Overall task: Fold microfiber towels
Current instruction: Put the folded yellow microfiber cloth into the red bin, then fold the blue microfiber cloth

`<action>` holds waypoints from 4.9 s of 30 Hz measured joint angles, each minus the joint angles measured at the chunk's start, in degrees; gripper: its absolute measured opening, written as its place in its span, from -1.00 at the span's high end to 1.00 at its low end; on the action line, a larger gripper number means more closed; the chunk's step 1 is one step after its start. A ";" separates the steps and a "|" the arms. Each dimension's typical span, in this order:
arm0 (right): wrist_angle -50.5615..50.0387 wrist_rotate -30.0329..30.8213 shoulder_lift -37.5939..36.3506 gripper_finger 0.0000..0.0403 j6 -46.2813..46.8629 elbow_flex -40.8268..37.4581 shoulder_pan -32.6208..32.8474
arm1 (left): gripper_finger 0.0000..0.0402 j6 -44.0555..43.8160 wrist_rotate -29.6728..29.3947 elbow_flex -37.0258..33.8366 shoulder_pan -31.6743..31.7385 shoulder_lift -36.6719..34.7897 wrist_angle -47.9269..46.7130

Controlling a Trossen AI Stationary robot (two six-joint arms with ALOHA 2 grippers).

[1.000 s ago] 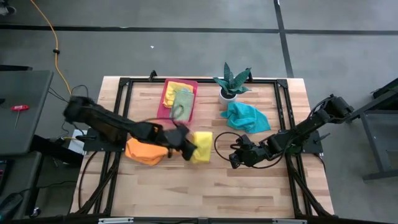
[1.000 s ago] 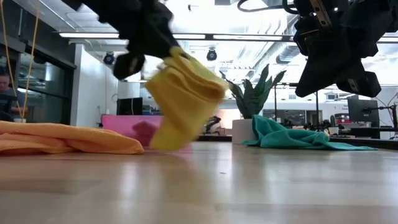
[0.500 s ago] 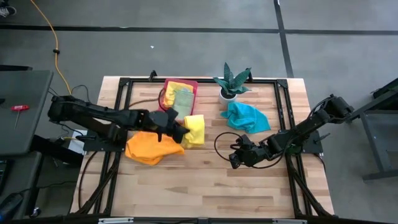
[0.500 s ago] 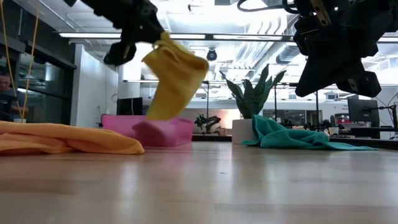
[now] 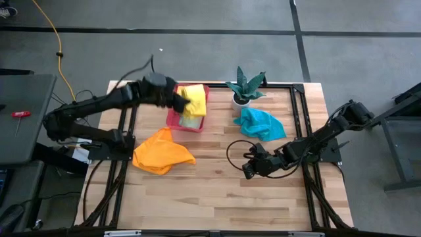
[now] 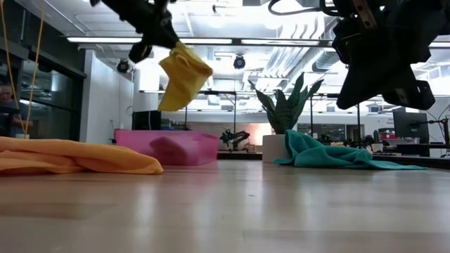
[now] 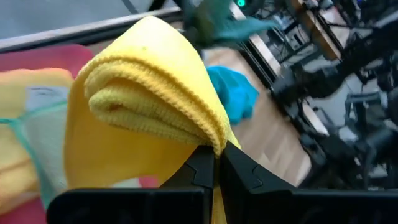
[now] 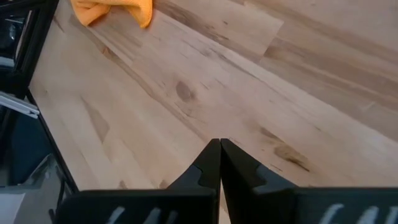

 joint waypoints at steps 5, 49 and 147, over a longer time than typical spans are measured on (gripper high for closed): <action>-0.02 -0.14 0.00 1.00 1.82 0.00 0.00 | 1.00 1.70 11.01 0.09 12.30 2.63 -0.04; 0.37 6.86 0.00 1.00 12.74 0.00 -0.04 | 0.84 19.11 22.46 0.10 33.08 28.35 -2.34; 35.53 19.99 -0.01 1.00 -38.64 0.02 -4.58 | 1.00 13.43 -49.14 -27.61 -52.03 -16.59 45.93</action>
